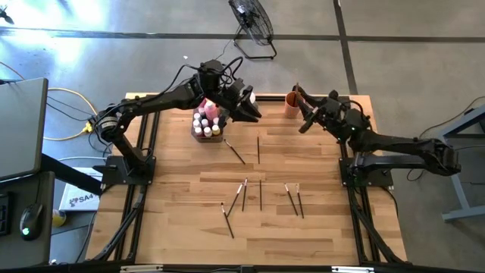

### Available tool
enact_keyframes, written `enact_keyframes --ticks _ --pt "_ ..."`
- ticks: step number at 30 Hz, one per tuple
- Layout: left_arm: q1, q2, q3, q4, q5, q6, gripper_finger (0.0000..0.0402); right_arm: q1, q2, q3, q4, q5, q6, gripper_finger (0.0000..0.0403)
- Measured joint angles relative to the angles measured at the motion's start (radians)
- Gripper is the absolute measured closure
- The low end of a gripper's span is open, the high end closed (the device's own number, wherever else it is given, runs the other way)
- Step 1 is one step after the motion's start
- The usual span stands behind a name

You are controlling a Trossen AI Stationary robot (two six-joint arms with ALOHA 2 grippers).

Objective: Pick & Place Paint Supplies
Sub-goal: Put the silver paintbrush into the orange cup

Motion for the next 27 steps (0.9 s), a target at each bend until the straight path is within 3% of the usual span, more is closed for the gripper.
enact_keyframes --ticks 9,14,17,23,27 --pt "0.000 0.000 0.000 -0.084 -0.016 0.006 0.0298 0.087 -0.101 0.000 -0.187 -0.007 0.000 0.0285" --pt "-0.014 0.000 -0.004 -0.192 -0.118 0.099 0.0298 0.123 -0.140 0.000 -0.377 -0.094 0.040 0.0285" --pt "-0.044 0.000 -0.004 -0.283 -0.222 0.162 0.0298 0.138 -0.150 0.000 -0.473 -0.168 0.085 0.0285" --pt "-0.174 0.001 -0.004 -0.448 -0.523 0.274 0.0298 0.164 -0.147 0.000 -0.598 -0.272 0.180 0.0285" --pt "-0.264 0.001 -0.004 -0.474 -0.615 0.324 0.0298 0.184 -0.145 0.000 -0.646 -0.289 0.228 0.0285"
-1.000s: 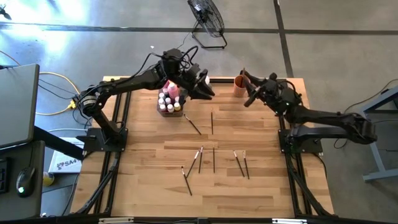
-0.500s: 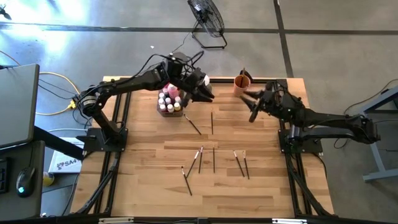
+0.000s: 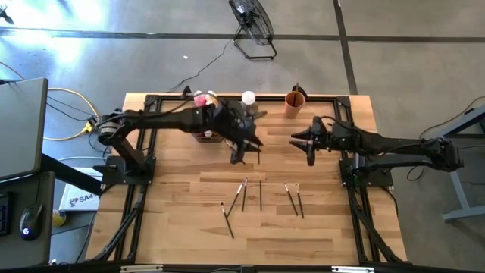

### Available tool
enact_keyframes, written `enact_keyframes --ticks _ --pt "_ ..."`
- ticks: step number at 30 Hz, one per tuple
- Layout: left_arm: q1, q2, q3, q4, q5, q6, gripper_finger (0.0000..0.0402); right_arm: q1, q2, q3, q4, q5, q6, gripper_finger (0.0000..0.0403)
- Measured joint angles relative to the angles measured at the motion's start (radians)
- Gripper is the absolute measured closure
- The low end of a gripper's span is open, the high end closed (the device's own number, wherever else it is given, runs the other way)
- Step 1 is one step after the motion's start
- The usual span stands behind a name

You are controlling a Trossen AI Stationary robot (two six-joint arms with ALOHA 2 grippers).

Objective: Pick & Place Paint Supplies
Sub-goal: Put the silver paintbrush into the orange cup

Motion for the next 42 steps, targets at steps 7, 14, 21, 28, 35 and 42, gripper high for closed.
enact_keyframes --ticks 7,14,21,28,35,42 --pt "-0.096 -0.001 -0.073 0.097 -0.019 0.026 0.0298 0.051 0.001 0.000 -0.026 0.000 0.053 0.0285" --pt "-0.094 0.000 -0.290 0.441 -0.004 -0.086 0.0298 0.109 0.013 0.000 -0.027 -0.002 0.038 0.0285" --pt "-0.095 -0.109 -0.454 0.625 -0.043 -0.114 0.0298 0.142 0.016 0.000 -0.024 0.000 0.033 0.0285" --pt "-0.096 -0.280 -0.560 0.665 -0.108 -0.088 0.0298 0.141 0.017 0.000 -0.017 0.004 0.009 0.0285" --pt "-0.096 -0.378 -0.662 0.688 -0.205 -0.093 0.0298 0.139 0.018 0.000 -0.017 0.013 -0.026 0.0285" --pt "-0.096 -0.386 -0.764 0.787 -0.218 -0.115 0.0298 0.139 0.018 0.000 -0.019 0.086 -0.026 0.0285"
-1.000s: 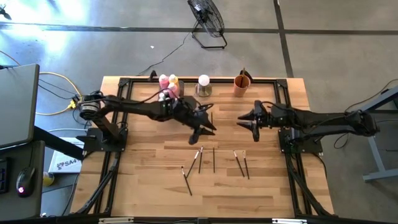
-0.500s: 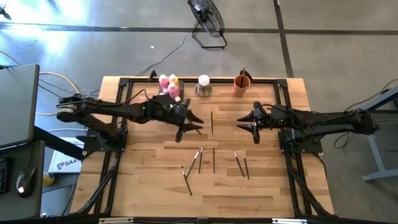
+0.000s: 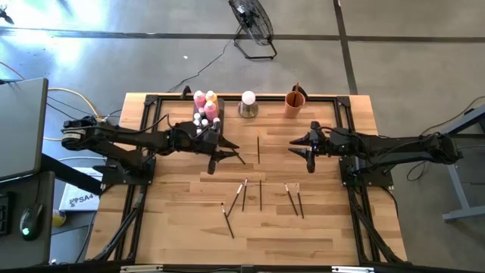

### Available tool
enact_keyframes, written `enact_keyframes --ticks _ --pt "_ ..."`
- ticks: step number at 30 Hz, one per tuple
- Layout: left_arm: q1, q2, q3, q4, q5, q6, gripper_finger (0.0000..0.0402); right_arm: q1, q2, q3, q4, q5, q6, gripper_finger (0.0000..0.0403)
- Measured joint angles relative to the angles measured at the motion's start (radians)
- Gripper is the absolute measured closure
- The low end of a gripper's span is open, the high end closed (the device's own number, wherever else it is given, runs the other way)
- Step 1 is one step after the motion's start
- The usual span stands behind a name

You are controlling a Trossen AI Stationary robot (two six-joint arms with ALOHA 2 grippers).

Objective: Pick & Place Paint Supplies
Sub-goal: Put the silver paintbrush into the orange cup

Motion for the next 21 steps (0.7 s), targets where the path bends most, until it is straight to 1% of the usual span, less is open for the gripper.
enact_keyframes --ticks 2,5,10,13,17,19,21 --pt "0.000 0.000 -0.020 0.029 -0.014 0.000 0.0298 0.000 0.000 0.000 -0.001 -0.005 0.000 0.0285" --pt "0.000 0.000 -0.030 0.027 -0.038 -0.004 0.0298 0.000 0.000 0.000 -0.005 -0.007 0.000 0.0285" --pt "0.000 0.000 -0.030 0.010 -0.027 0.008 0.0298 0.000 0.000 0.000 -0.018 -0.007 0.000 0.0285" --pt "0.000 0.000 -0.030 -0.024 0.003 0.037 0.0298 0.002 0.000 0.000 -0.012 -0.009 0.000 0.0285" --pt "0.000 0.000 -0.030 -0.037 0.012 0.040 0.0298 0.002 0.000 0.000 0.018 -0.041 0.006 0.0285" --pt "0.000 0.000 -0.030 -0.039 0.012 0.039 0.0298 0.003 0.000 0.000 0.036 -0.037 0.050 0.0285" --pt "0.000 0.000 -0.030 -0.048 0.012 0.025 0.0298 0.002 -0.001 0.000 0.048 -0.012 0.126 0.0285"
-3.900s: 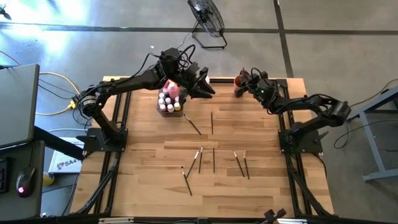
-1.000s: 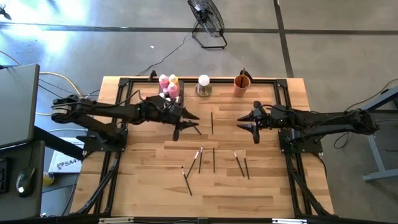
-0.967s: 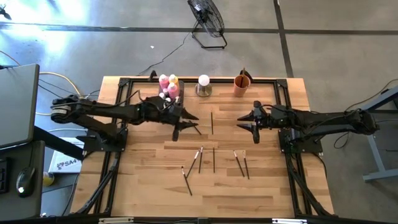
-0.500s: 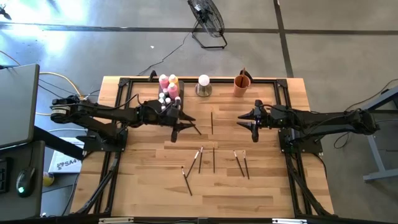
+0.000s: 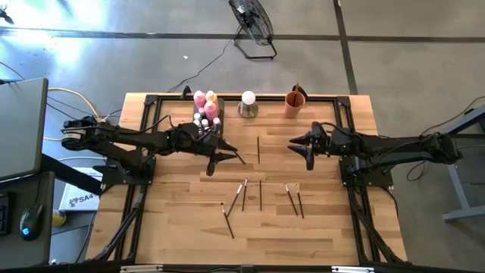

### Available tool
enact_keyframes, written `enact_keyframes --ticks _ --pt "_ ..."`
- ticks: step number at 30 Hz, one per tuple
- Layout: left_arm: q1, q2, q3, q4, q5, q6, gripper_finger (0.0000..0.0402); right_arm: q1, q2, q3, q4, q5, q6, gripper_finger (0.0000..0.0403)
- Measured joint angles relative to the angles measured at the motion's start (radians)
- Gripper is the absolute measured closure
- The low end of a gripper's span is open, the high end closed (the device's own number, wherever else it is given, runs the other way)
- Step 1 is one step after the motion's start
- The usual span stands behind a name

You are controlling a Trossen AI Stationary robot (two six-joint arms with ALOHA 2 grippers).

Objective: Pick & Place Paint Supplies
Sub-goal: Put the silver paintbrush into the orange cup

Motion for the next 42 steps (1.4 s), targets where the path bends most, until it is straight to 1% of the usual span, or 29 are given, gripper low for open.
enact_keyframes --ticks 4,8,11,14,18,21,23,27,30,32,35,39,42 --pt "0.000 0.000 0.000 -0.004 0.000 -0.053 0.0298 0.000 0.000 0.000 -0.027 0.121 0.142 0.0285" --pt "0.000 0.000 0.000 -0.048 0.003 -0.049 0.0298 0.002 0.000 0.000 -0.060 0.139 0.189 0.0290" --pt "0.000 0.000 0.000 -0.081 0.016 -0.061 0.0298 0.021 0.001 0.020 -0.096 0.163 0.217 0.0309" --pt "0.000 0.000 0.000 -0.106 0.037 -0.094 0.0298 0.049 0.001 0.085 -0.172 0.233 0.224 0.0338" --pt "0.000 -0.004 0.000 -0.111 0.086 -0.102 0.0298 0.096 0.005 0.179 -0.229 0.266 0.235 0.0372" --pt "0.000 -0.008 0.001 -0.107 0.109 -0.102 0.0298 0.133 0.029 0.231 -0.277 0.304 0.266 0.0389" --pt "0.000 -0.008 0.001 -0.114 0.114 -0.101 0.0298 0.159 0.060 0.255 -0.320 0.348 0.303 0.0396" --pt "0.000 -0.008 0.001 -0.113 0.113 -0.099 0.0298 0.205 0.144 0.301 -0.455 0.451 0.430 0.0399" --pt "0.000 -0.008 0.001 -0.113 0.113 -0.099 0.0298 0.225 0.198 0.312 -0.529 0.491 0.536 0.0400" --pt "0.000 -0.008 0.001 -0.113 0.113 -0.099 0.0298 0.225 0.222 0.314 -0.583 0.488 0.631 0.0400" --pt "0.000 -0.008 0.001 -0.113 0.113 -0.099 0.0298 0.225 0.261 0.314 -0.704 0.421 0.781 0.0400" --pt "0.000 -0.008 0.001 -0.113 0.113 -0.099 0.0298 0.250 0.333 0.313 -0.819 0.279 0.936 0.0400" --pt "0.000 -0.008 0.001 -0.113 0.113 -0.092 0.0298 0.276 0.393 0.313 -0.833 0.158 0.985 0.0400"
